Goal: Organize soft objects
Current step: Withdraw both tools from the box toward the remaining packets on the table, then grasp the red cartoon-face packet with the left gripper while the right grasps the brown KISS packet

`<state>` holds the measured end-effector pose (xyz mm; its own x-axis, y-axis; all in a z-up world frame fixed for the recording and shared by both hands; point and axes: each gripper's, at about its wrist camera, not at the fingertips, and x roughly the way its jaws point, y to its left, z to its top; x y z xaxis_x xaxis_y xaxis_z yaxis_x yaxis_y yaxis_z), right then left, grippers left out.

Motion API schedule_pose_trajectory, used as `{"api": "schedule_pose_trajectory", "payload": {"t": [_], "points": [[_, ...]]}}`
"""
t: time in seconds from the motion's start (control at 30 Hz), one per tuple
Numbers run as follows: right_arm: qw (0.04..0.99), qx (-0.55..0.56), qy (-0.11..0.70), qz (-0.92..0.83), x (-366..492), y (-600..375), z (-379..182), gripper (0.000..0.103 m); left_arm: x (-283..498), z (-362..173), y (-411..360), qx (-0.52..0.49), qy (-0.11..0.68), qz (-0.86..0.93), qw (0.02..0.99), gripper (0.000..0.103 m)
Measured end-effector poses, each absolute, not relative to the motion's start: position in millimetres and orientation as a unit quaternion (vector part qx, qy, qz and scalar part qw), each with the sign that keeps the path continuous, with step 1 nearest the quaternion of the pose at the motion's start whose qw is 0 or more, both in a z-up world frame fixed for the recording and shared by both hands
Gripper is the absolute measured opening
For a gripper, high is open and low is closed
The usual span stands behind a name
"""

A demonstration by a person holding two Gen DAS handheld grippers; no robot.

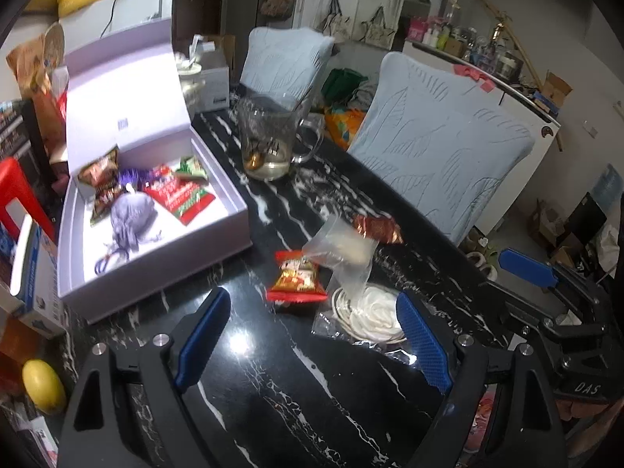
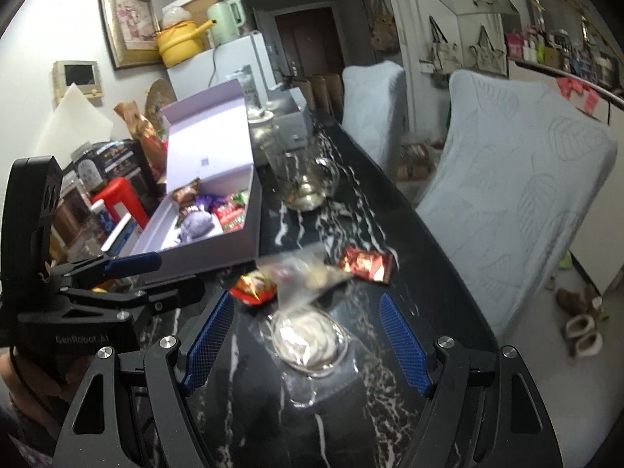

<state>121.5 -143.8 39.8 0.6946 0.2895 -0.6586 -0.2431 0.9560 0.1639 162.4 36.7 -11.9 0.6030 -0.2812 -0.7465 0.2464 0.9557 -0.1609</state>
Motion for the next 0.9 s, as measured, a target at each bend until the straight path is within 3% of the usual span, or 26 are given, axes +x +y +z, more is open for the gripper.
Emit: {"api": "schedule_pose_trajectory", "payload": {"t": [0.9], "points": [[0.888, 0.035, 0.445, 0.108, 216, -176, -26, 0.078, 243, -85, 25, -0.011, 0.493, -0.095, 0.864, 0.084]]}}
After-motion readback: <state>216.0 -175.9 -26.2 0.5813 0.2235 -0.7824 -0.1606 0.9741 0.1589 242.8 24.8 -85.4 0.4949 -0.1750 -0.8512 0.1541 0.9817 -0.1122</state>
